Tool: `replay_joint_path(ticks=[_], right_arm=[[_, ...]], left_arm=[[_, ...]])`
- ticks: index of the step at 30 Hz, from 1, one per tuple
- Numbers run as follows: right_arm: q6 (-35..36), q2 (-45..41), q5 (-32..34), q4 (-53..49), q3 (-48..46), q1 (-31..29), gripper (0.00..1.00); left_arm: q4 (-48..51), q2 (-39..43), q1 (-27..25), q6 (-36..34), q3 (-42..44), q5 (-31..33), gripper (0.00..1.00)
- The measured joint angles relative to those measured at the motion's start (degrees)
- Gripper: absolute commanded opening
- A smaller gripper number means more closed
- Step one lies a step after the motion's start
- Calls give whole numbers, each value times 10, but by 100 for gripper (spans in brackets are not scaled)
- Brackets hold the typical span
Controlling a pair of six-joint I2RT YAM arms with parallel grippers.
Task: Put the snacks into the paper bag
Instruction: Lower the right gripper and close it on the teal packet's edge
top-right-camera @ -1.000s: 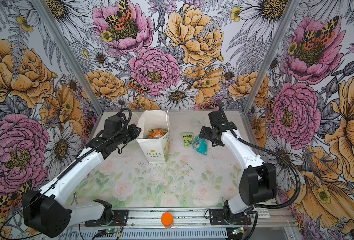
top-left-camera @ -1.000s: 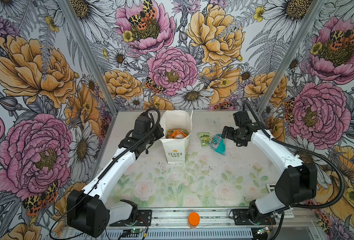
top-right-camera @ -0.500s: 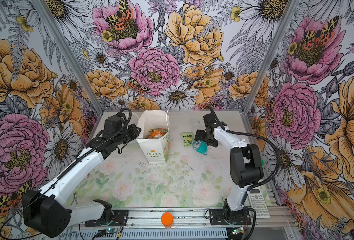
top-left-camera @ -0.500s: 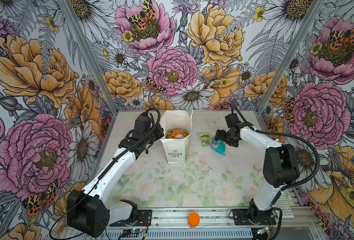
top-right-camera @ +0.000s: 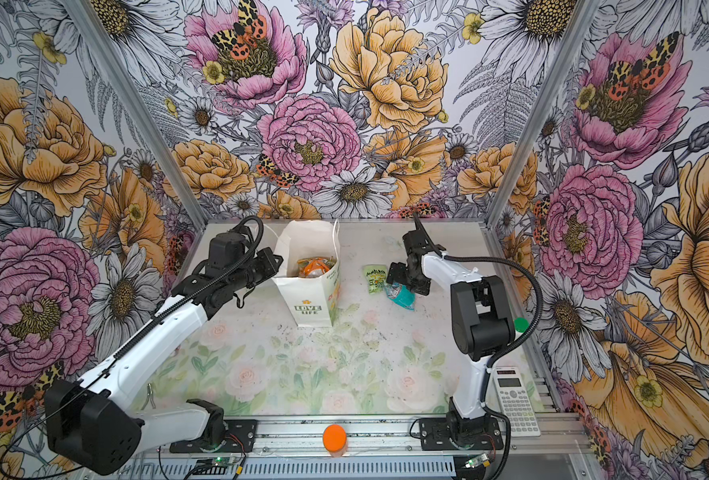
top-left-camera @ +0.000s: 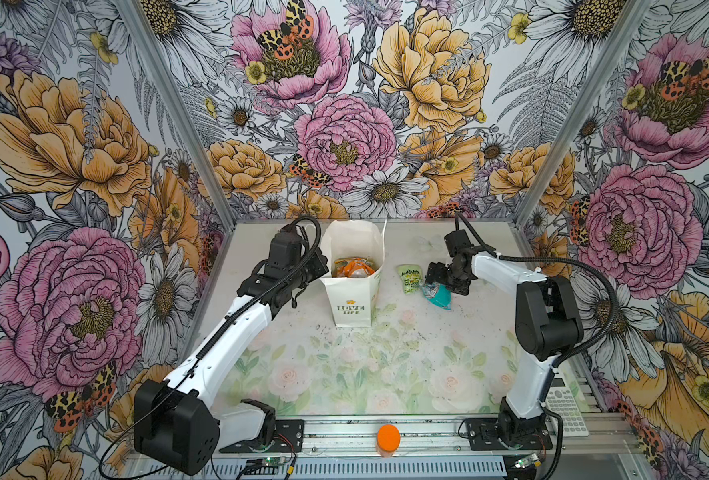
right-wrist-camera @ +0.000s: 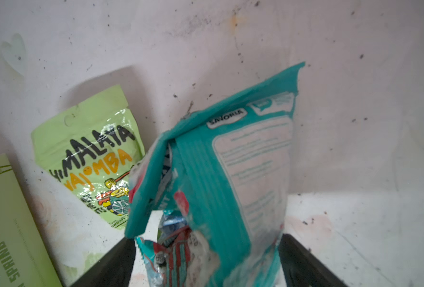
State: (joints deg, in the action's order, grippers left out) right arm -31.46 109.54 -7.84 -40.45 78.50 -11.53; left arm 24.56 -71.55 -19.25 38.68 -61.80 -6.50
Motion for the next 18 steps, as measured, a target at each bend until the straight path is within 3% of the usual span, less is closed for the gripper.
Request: replay_joint_path(ticks=[18], right_arm=[[4, 28, 0, 14, 2, 0, 83]], left_arm=[[0, 0, 0, 0, 0, 0, 0]])
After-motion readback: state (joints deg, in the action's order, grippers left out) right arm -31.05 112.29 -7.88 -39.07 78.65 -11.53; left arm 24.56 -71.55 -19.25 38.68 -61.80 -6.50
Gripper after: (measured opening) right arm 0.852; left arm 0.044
